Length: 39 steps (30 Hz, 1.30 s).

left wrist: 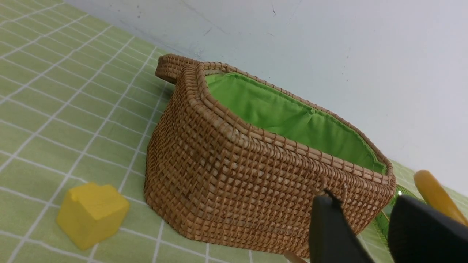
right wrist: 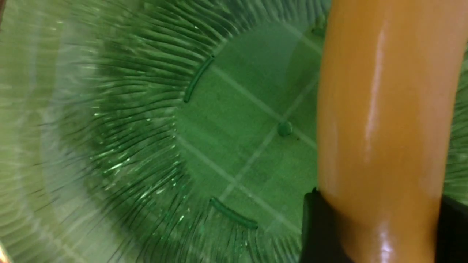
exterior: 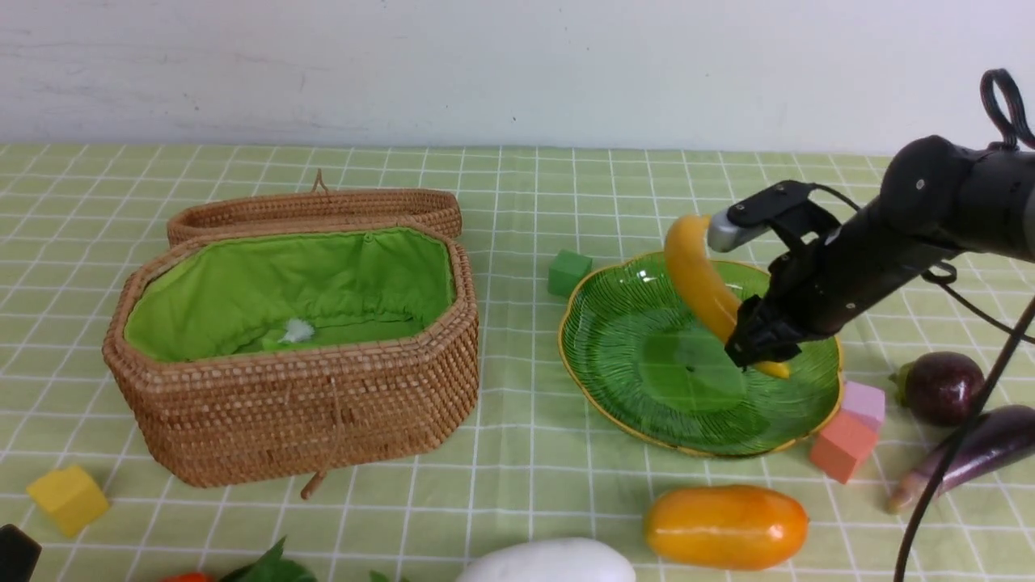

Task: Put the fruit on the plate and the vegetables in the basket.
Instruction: Use the right arm to grab a banana and put it into the right plate, then use the right arm to grab a mango and put it into the right plate

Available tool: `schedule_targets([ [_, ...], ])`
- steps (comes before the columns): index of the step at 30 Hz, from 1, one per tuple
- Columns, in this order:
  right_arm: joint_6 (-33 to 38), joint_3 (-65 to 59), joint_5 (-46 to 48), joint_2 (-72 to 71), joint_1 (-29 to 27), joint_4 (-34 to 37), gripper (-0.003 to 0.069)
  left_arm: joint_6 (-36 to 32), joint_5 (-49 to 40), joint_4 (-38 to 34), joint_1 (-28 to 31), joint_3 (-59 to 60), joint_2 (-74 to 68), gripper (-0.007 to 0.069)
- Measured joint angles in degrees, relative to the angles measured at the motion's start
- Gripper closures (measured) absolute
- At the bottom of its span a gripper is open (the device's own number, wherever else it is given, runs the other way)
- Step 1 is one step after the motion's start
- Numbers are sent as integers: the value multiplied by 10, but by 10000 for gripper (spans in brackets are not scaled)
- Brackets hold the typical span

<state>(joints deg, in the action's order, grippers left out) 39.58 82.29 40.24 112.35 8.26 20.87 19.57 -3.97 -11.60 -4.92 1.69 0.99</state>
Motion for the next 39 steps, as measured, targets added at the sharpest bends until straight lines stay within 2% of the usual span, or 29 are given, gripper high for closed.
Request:
schedule_targets([
  [1, -5, 0, 13, -8, 0, -2, 192, 0, 0, 0, 0, 0, 0, 386],
  [5, -2, 0, 69, -40, 0, 2, 21, 0, 0, 0, 0, 0, 0, 386],
  [8, 14, 0, 103, -75, 0, 22, -15, 0, 0, 0, 0, 0, 0, 386],
  [11, 38, 0, 143, -116, 0, 38, 4, 0, 0, 0, 0, 0, 0, 386],
  [15, 110, -30, 167, -190, 8, 46, 80, 0, 0, 0, 0, 0, 0, 386],
  [19, 188, -109, 152, -275, 30, 49, 146, 0, 0, 0, 0, 0, 0, 386],
  [24, 257, -246, 93, -337, 72, 30, 172, 0, 0, 0, 0, 0, 0, 386],
  [28, 274, -320, 9, -338, 102, 3, 173, 0, 0, 0, 0, 0, 0, 386],
  [32, 277, -343, -61, -322, 116, -36, 173, 0, 0, 0, 0, 0, 0, 386],
  [39, 276, -343, -72, -304, 120, -69, 173, 0, 0, 0, 0, 0, 0, 386],
])
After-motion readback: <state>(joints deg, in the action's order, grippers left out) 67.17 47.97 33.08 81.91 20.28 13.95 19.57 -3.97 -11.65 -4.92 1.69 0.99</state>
